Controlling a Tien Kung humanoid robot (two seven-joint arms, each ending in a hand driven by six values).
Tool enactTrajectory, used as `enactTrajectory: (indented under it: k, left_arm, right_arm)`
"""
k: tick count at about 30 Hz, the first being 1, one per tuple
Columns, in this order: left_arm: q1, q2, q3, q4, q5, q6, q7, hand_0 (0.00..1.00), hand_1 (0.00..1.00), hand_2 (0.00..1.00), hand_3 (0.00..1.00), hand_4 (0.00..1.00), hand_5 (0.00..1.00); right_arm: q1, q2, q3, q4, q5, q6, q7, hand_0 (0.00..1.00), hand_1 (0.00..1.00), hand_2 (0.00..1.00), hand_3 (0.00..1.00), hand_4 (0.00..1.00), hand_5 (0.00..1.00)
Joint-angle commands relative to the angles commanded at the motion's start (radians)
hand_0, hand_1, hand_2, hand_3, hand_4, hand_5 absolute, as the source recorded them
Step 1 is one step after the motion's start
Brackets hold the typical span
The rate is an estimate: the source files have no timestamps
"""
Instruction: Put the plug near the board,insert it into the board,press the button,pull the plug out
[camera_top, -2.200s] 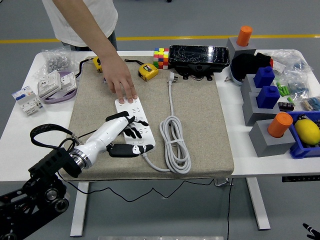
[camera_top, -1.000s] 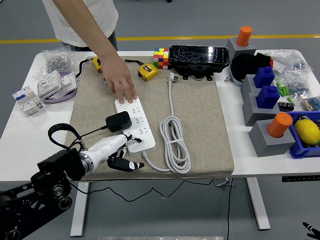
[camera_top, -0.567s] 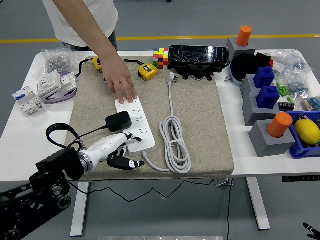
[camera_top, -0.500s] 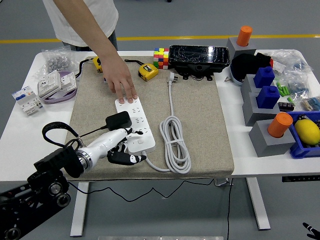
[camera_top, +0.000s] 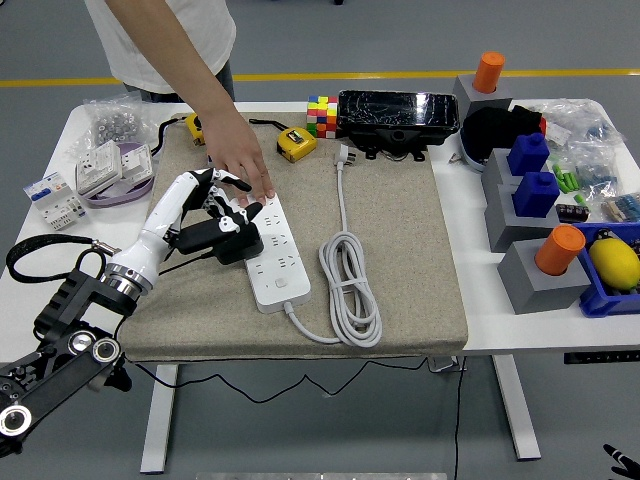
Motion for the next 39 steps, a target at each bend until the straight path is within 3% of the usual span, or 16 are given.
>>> enactTrajectory:
  k: [16,17,22,23,28,29,31,34,35,39]
  left_arm:
    - [0.005,0.002,-0.008,0.002,0.037,-0.023,0.042,0.279,0.326,0.417,0.533,0.830,0.422]
    - [0.005,0.002,-0.007,0.002,0.038,-0.024,0.043,0.278,0.328,0.420,0.537,0.803,0.378]
    - [0.005,0.004,-0.003,-0.007,0.048,-0.044,0.050,0.278,0.328,0.420,0.537,0.803,0.378]
    - [0.004,0.006,0.003,-0.012,0.058,-0.058,0.056,0.231,0.288,0.390,0.545,0.788,0.359]
    - [-0.004,0.011,0.046,-0.038,0.126,-0.117,0.089,0.231,0.288,0.390,0.545,0.788,0.359]
    - [-0.006,0.011,0.057,-0.046,0.137,-0.130,0.098,0.091,0.075,0.136,0.629,0.808,0.338]
    - [-0.008,0.011,0.066,-0.054,0.153,-0.156,0.122,0.091,0.075,0.136,0.629,0.808,0.338]
    - [-0.018,0.013,0.087,-0.077,0.239,-0.246,0.219,0.091,0.075,0.136,0.629,0.808,0.338]
    - [-0.021,0.014,0.091,-0.082,0.266,-0.278,0.256,0.073,0.073,0.136,0.683,0.848,0.306]
    - [-0.030,0.021,0.104,-0.094,0.281,-0.375,0.376,0.073,0.073,0.136,0.683,0.848,0.306]
  right_arm:
    - [0.002,0.000,0.002,0.001,0.000,-0.001,0.000,0.560,0.637,0.621,0.600,0.964,0.495]
    - [0.002,-0.001,0.002,0.002,-0.001,-0.001,0.000,0.561,0.637,0.621,0.600,0.964,0.494]
    - [0.001,-0.001,0.001,0.002,-0.001,0.000,0.000,0.561,0.637,0.621,0.600,0.964,0.494]
    - [0.001,-0.001,0.000,0.002,-0.001,0.000,0.000,0.561,0.636,0.621,0.600,0.964,0.495]
    - [0.002,-0.003,-0.004,0.002,0.000,0.001,0.000,0.561,0.636,0.621,0.600,0.964,0.495]
    - [0.003,-0.004,-0.005,0.003,0.000,0.000,0.000,0.560,0.637,0.616,0.599,0.963,0.495]
    - [0.005,-0.005,-0.006,0.003,0.001,0.001,-0.001,0.560,0.637,0.616,0.599,0.963,0.495]
    - [0.006,-0.007,-0.009,0.003,0.002,0.001,-0.001,0.560,0.637,0.616,0.599,0.963,0.495]
    - [0.007,-0.008,-0.010,0.003,0.002,0.001,-0.001,0.560,0.637,0.612,0.599,0.963,0.495]
    - [0.008,-0.010,-0.012,0.003,0.002,0.001,-0.002,0.560,0.637,0.612,0.599,0.963,0.495]
